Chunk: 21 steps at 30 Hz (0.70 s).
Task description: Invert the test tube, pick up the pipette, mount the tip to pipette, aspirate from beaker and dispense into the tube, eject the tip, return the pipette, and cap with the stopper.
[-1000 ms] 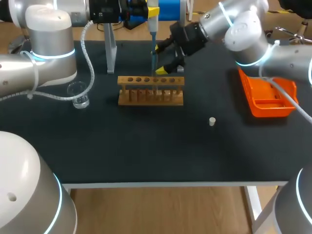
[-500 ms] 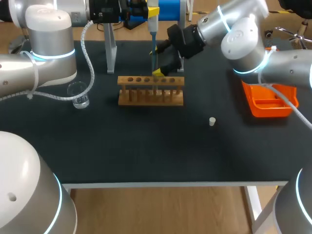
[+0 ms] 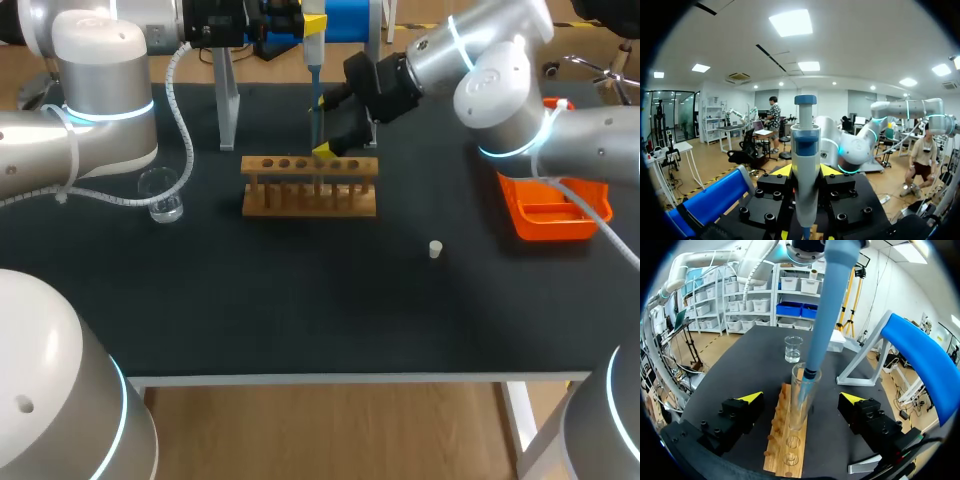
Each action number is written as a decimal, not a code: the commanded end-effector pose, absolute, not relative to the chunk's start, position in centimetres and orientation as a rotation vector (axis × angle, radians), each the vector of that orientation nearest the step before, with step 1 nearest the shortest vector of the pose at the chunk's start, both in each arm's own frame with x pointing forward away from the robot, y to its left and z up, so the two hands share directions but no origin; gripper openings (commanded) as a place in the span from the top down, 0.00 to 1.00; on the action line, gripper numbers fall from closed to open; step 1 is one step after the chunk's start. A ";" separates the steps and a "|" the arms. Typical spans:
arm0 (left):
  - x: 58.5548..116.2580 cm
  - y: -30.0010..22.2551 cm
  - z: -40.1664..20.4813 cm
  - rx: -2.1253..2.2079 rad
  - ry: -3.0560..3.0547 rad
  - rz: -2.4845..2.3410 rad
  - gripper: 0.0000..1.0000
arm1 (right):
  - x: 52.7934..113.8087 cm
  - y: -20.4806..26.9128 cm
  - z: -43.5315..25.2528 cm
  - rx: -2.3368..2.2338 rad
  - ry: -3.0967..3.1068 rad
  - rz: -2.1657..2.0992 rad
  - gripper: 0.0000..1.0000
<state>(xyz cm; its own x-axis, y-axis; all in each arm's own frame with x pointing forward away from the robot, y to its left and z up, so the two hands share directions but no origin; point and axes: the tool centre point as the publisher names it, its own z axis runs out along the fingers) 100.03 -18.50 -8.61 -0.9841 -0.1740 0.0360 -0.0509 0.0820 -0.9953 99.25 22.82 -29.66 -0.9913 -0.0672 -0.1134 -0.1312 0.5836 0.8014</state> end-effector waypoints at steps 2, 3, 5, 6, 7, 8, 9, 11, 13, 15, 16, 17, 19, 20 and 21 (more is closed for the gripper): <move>100.0 -18.5 -8.4 -0.231 2.248 -2.050 1.00 | 99.2 22.7 -29.6 -0.172 2.734 1.389 0.00; 100.0 -18.5 -8.3 -0.231 2.248 -2.049 1.00 | 99.2 22.7 -29.6 -0.172 2.734 1.389 0.00; 100.0 -18.5 -8.2 -0.230 2.249 -2.046 1.00 | 99.2 22.7 -29.6 -0.172 2.734 1.389 0.00; 99.9 -18.5 -8.1 -0.230 2.249 -2.044 1.00 | 99.2 22.7 -29.6 -0.172 2.734 1.389 0.00; 99.9 -18.5 -8.0 -0.230 2.249 -2.042 1.00 | 99.2 22.7 -29.6 -0.172 2.734 1.389 0.00; 99.9 -18.6 -7.9 -0.230 2.250 -2.041 1.00 | 99.2 22.7 -29.6 -0.172 2.734 1.389 0.00; 99.9 -18.6 -7.9 -0.229 2.251 -2.039 1.00 | 99.2 22.7 -29.6 -0.172 2.734 1.389 0.00; 99.8 -18.7 -7.7 -0.229 2.252 -2.035 1.00 | 99.2 22.7 -29.6 -0.172 2.734 1.389 0.00; 99.7 -18.7 -7.5 -0.228 2.254 -2.031 1.00 | 99.2 22.7 -29.6 -0.172 2.734 1.389 0.00; 99.7 -18.7 -7.3 -0.227 2.256 -2.026 1.00 | 99.2 22.7 -29.6 -0.172 2.734 1.389 0.00; 99.6 -18.7 -7.2 -0.225 2.258 -2.022 1.00 | 99.2 22.7 -29.6 -0.172 2.734 1.389 0.00; 99.6 -18.7 -7.0 -0.224 2.259 -2.021 1.00 | 99.2 22.7 -29.6 -0.172 2.734 1.389 0.00; 99.6 -18.7 -6.9 -0.223 2.260 -2.017 1.00 | 99.2 22.7 -29.6 -0.172 2.734 1.389 0.00; 99.5 -18.7 -6.8 -0.222 2.260 -2.015 1.00 | 99.2 22.7 -29.6 -0.172 2.734 1.389 0.00; 99.5 -18.7 -6.7 -0.222 2.261 -2.012 1.00 | 99.2 22.7 -29.6 -0.172 2.734 1.389 0.00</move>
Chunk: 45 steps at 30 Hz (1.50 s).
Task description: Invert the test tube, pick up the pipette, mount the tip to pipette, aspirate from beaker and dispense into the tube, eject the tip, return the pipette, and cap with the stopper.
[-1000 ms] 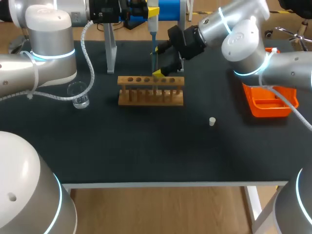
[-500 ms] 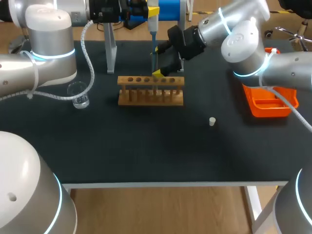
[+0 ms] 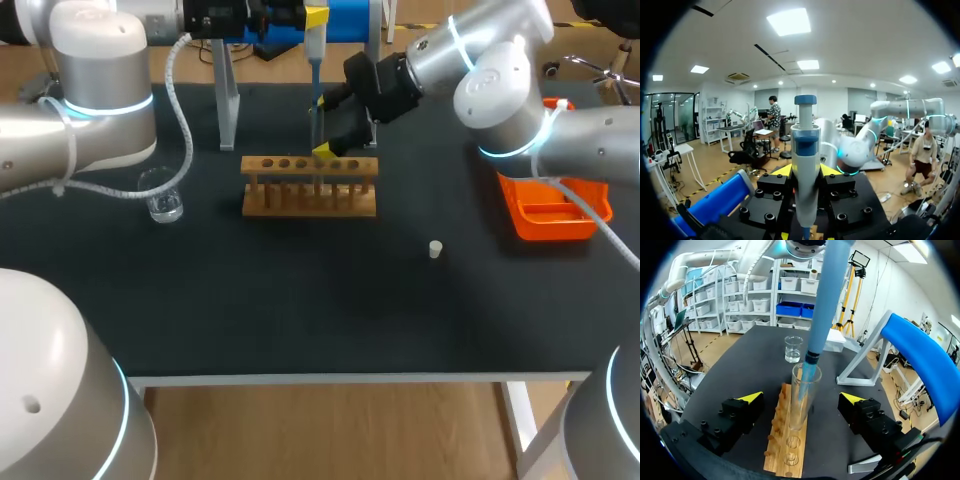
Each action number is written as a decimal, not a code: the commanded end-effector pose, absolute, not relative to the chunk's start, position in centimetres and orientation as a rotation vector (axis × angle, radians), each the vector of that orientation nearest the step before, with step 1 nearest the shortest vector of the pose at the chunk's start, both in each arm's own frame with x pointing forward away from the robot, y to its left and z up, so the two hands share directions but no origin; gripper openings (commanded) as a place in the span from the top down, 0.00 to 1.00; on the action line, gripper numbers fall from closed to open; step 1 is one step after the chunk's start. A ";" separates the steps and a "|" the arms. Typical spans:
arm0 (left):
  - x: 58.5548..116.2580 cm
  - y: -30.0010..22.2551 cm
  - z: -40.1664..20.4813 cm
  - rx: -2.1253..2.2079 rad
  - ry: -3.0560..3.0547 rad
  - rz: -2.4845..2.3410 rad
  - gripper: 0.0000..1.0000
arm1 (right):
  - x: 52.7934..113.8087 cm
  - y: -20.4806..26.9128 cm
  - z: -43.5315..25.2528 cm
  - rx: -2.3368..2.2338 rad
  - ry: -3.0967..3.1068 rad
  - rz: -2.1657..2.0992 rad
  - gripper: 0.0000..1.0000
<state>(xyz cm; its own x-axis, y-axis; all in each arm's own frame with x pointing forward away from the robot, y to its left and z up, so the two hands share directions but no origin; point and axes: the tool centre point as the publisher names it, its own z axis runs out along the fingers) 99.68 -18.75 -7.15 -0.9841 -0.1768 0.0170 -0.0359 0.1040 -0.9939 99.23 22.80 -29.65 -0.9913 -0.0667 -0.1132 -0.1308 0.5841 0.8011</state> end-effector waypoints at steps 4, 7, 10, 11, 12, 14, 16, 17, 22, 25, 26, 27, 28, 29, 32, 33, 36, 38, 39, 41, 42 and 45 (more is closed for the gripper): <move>99.3 -18.7 -6.3 -0.217 2.259 -2.002 1.00 | 99.2 22.7 -29.6 -0.172 2.734 1.389 0.00; 99.3 -18.8 -5.9 -0.209 2.260 -1.994 1.00 | 99.2 22.7 -29.6 -0.172 2.734 1.389 0.00; 99.3 -18.9 -5.6 -0.199 2.260 -1.988 1.00 | 99.2 22.7 -29.6 -0.172 2.734 1.389 0.00; 99.3 -18.9 -5.5 -0.196 2.260 -1.987 1.00 | 99.2 22.7 -29.6 -0.172 2.734 1.389 0.00; 99.3 -18.9 -5.4 -0.195 2.260 -1.986 1.00 | 99.2 22.7 -29.6 -0.172 2.734 1.389 0.00; 99.3 -18.9 -5.3 -0.193 2.260 -1.983 1.00 | 99.2 22.7 -29.6 -0.172 2.734 1.389 0.00; 99.3 -18.9 -5.1 -0.192 2.260 -1.980 1.00 | 99.2 22.7 -29.6 -0.172 2.734 1.389 0.00; 99.3 -19.0 -5.0 -0.191 2.260 -1.979 1.00 | 99.2 22.7 -29.6 -0.172 2.734 1.389 0.00; 99.1 -19.1 -4.7 -0.188 2.261 -1.976 1.00 | 99.2 22.7 -29.6 -0.172 2.734 1.389 0.00; 99.0 -19.2 -4.4 -0.188 2.266 -1.976 1.00 | 99.2 22.7 -29.6 -0.172 2.734 1.389 0.00; 99.0 -19.2 -4.3 -0.189 2.266 -1.976 1.00 | 99.2 22.7 -29.6 -0.172 2.734 1.389 0.00; 99.0 -19.3 -4.2 -0.189 2.263 -1.977 1.00 | 99.2 22.7 -29.6 -0.172 2.734 1.389 0.00; 99.0 -19.3 -4.1 -0.190 2.262 -1.977 1.00 | 99.2 22.7 -29.6 -0.172 2.734 1.389 0.00; 98.9 -19.3 -4.0 -0.189 2.261 -1.978 1.00 | 99.2 22.7 -29.6 -0.172 2.734 1.389 0.00; 98.9 -19.4 -3.8 -0.186 2.255 -1.982 1.00 | 99.2 22.7 -29.6 -0.172 2.734 1.389 0.00; 98.9 -19.5 -3.7 -0.186 2.254 -1.982 1.00 | 99.2 22.7 -29.6 -0.172 2.734 1.389 0.00; 98.9 -19.6 -3.6 -0.184 2.249 -1.989 1.00 | 99.2 22.7 -29.6 -0.172 2.734 1.389 0.00; 98.8 -19.6 -3.5 -0.181 2.226 -2.008 1.00 | 99.2 22.7 -29.6 -0.172 2.734 1.389 0.00; 98.8 -19.6 -3.5 -0.182 2.228 -2.007 1.00 | 99.2 22.7 -29.6 -0.172 2.734 1.389 0.00; 98.8 -19.7 -3.4 -0.183 2.232 -2.005 1.00 | 99.2 22.7 -29.6 -0.172 2.734 1.389 0.00; 98.8 -19.7 -3.3 -0.184 2.233 -2.005 1.00 | 99.2 22.7 -29.6 -0.172 2.734 1.389 0.00; 98.8 -19.9 -3.0 -0.187 2.237 -2.002 1.00 | 99.2 22.7 -29.6 -0.172 2.734 1.389 0.00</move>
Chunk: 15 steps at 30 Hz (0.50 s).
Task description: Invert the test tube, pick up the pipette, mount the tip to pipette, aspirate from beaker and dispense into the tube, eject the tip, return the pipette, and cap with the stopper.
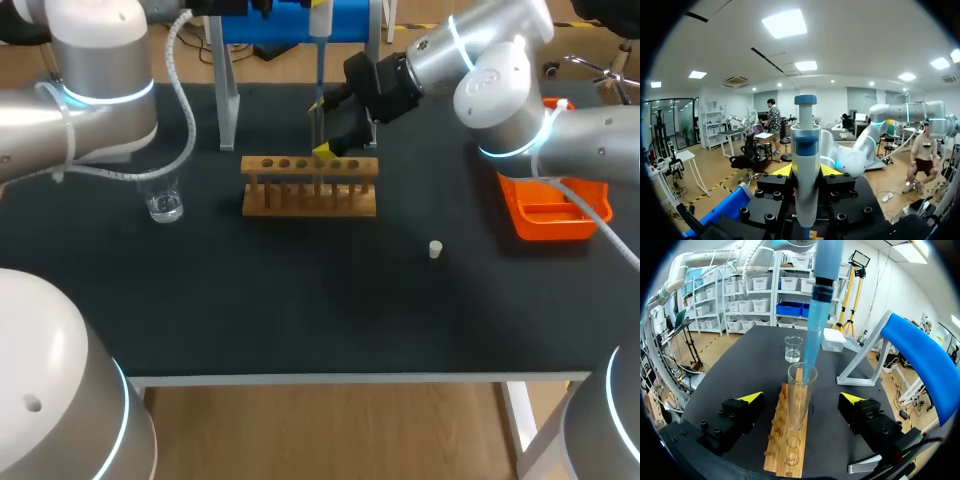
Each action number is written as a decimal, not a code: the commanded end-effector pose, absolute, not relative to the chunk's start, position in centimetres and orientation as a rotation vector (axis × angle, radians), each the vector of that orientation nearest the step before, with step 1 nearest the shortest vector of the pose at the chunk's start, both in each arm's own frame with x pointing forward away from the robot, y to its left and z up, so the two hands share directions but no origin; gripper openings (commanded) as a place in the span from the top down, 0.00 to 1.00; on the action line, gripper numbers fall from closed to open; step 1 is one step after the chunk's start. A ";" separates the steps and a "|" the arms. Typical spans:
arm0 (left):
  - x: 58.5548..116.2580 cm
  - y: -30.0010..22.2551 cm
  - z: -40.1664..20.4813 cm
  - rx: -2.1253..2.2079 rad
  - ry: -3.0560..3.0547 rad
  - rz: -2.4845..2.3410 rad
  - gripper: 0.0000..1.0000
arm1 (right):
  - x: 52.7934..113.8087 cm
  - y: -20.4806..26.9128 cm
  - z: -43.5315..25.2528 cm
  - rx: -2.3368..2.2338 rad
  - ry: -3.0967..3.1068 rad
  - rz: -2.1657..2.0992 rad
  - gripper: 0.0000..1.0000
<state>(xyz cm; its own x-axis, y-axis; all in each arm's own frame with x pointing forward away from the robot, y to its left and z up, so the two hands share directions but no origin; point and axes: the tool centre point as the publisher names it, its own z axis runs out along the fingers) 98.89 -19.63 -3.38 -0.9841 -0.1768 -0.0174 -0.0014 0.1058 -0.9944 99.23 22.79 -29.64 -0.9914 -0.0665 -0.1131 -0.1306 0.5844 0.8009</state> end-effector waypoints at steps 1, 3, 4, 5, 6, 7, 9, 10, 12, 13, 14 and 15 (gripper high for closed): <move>98.8 -20.0 -2.9 -0.187 2.238 -1.999 1.00 | 99.2 22.7 -29.6 -0.172 2.734 1.389 0.00; 98.7 -20.1 -2.7 -0.190 2.240 -1.993 1.00 | 99.2 22.7 -29.6 -0.172 2.734 1.389 0.00; 98.7 -20.1 -2.6 -0.191 2.240 -1.990 1.00 | 99.2 22.7 -29.6 -0.172 2.734 1.389 0.00; 98.6 -20.2 -2.5 -0.192 2.239 -1.986 1.00 | 99.2 22.7 -29.6 -0.172 2.734 1.389 0.00; 98.6 -20.2 -2.4 -0.193 2.240 -1.982 1.00 | 99.2 22.7 -29.6 -0.172 2.734 1.389 0.00; 98.5 -20.2 -2.3 -0.195 2.242 -1.976 1.00 | 99.2 22.7 -29.6 -0.172 2.734 1.389 0.00; 98.4 -20.2 -2.0 -0.201 2.242 -1.966 1.00 | 99.2 22.7 -29.6 -0.172 2.734 1.389 0.00; 98.3 -20.2 -1.8 -0.205 2.244 -1.962 1.00 | 99.2 22.7 -29.6 -0.172 2.734 1.389 0.00; 98.1 -20.3 -1.6 -0.214 2.248 -1.955 1.00 | 99.2 22.7 -29.6 -0.172 2.734 1.389 0.00; 98.0 -20.3 -1.4 -0.217 2.247 -1.949 1.00 | 99.2 22.7 -29.6 -0.172 2.734 1.389 0.00; 98.0 -20.3 -1.2 -0.220 2.247 -1.944 1.00 | 99.2 22.7 -29.6 -0.172 2.734 1.389 0.00; 97.9 -20.3 -1.0 -0.221 2.246 -1.940 1.00 | 99.2 22.7 -29.6 -0.172 2.734 1.389 0.00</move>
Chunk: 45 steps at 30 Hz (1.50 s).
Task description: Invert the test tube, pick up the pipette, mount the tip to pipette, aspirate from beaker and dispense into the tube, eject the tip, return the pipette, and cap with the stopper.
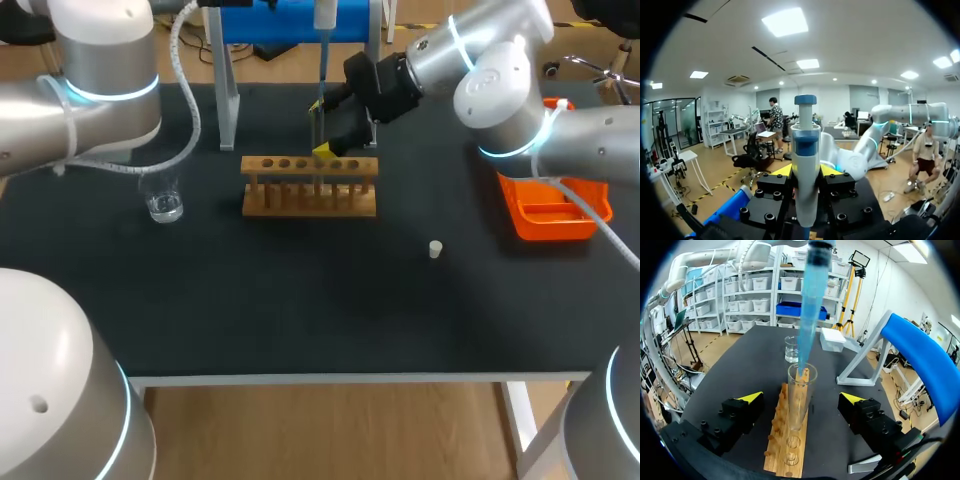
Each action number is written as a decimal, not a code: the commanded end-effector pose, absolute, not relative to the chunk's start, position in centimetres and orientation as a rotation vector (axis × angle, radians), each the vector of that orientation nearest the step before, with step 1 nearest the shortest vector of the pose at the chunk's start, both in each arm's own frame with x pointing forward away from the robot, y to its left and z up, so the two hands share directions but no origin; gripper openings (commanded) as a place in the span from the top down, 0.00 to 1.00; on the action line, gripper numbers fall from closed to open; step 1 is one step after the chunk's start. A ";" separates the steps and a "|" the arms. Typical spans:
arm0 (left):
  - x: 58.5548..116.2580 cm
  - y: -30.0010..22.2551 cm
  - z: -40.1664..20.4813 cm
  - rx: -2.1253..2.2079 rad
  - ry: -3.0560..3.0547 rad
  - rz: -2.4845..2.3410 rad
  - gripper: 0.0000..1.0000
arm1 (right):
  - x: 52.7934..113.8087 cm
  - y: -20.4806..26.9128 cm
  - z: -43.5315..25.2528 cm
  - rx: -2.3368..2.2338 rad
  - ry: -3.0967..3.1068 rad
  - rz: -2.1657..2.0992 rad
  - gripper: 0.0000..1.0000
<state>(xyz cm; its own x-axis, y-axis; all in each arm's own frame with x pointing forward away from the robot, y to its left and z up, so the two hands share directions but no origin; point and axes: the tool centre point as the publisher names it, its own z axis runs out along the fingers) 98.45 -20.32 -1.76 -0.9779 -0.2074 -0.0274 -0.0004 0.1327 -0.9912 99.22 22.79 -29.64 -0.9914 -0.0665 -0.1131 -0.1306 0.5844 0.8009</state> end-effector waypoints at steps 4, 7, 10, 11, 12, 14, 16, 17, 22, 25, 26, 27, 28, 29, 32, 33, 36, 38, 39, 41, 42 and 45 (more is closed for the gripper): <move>97.8 -20.5 -0.2 -0.216 2.245 -1.923 1.00 | 99.2 22.7 -29.6 -0.172 2.734 1.389 0.00; 97.6 -20.6 0.3 -0.211 2.245 -1.909 1.00 | 99.2 22.7 -29.6 -0.172 2.734 1.389 0.00; 97.4 -20.7 1.0 -0.204 2.245 -1.896 1.00 | 99.2 22.7 -29.6 -0.172 2.734 1.389 0.00; 97.4 -20.8 1.2 -0.205 2.249 -1.890 1.00 | 99.2 22.7 -29.6 -0.172 2.734 1.389 0.00; 97.2 -20.7 1.4 -0.208 2.250 -1.887 1.00 | 99.2 22.7 -29.6 -0.172 2.734 1.389 0.00; 96.9 -20.6 2.1 -0.219 2.275 -1.865 1.00 | 99.2 22.7 -29.6 -0.172 2.734 1.389 0.00; 96.5 -20.2 2.5 -0.226 2.287 -1.852 1.00 | 99.2 22.7 -29.6 -0.172 2.734 1.389 0.00; 96.1 -19.9 2.6 -0.232 2.285 -1.849 1.00 | 99.2 22.7 -29.6 -0.172 2.734 1.389 0.00; 93.7 -18.7 2.1 -0.278 2.236 -1.851 1.00 | 99.2 22.7 -29.6 -0.172 2.734 1.389 0.00; 92.2 -18.5 1.3 -0.291 2.226 -1.849 1.00 | 99.2 22.7 -29.6 -0.172 2.734 1.389 0.00; 91.7 -18.6 1.0 -0.297 2.225 -1.852 1.00 | 99.2 22.7 -29.6 -0.172 2.734 1.389 0.00; 91.2 -18.5 0.6 -0.304 2.225 -1.854 1.00 | 99.2 22.7 -29.6 -0.172 2.734 1.389 0.00; 90.7 -18.5 0.2 -0.310 2.217 -1.858 1.00 | 99.2 22.7 -29.6 -0.172 2.734 1.389 0.00; 90.2 -18.4 -0.2 -0.315 2.211 -1.863 1.00 | 99.2 22.7 -29.6 -0.172 2.734 1.389 0.00; 88.8 -18.5 -1.4 -0.298 2.194 -1.891 1.00 | 99.2 22.7 -29.6 -0.172 2.734 1.389 0.00; 88.5 -18.5 -1.8 -0.284 2.195 -1.904 1.00 | 99.2 22.7 -29.6 -0.172 2.734 1.389 0.00; 87.8 -18.6 -3.0 -0.232 2.212 -1.950 1.00 | 99.2 22.7 -29.6 -0.172 2.734 1.389 0.00; 87.4 -18.7 -3.6 -0.204 2.223 -1.967 1.00 | 99.2 22.7 -29.6 -0.172 2.734 1.389 0.00; 87.2 -18.6 -3.9 -0.194 2.218 -1.974 1.00 | 99.2 22.7 -29.6 -0.172 2.734 1.389 0.00; 86.9 -18.5 -4.3 -0.179 2.217 -1.981 1.00 | 99.2 22.7 -29.6 -0.172 2.734 1.389 0.00; 86.8 -18.4 -4.4 -0.167 2.211 -1.989 1.00 | 99.2 22.7 -29.6 -0.172 2.734 1.389 0.00; 86.6 -18.4 -4.5 -0.160 2.221 -1.981 1.00 | 99.2 22.7 -29.6 -0.172 2.734 1.389 0.00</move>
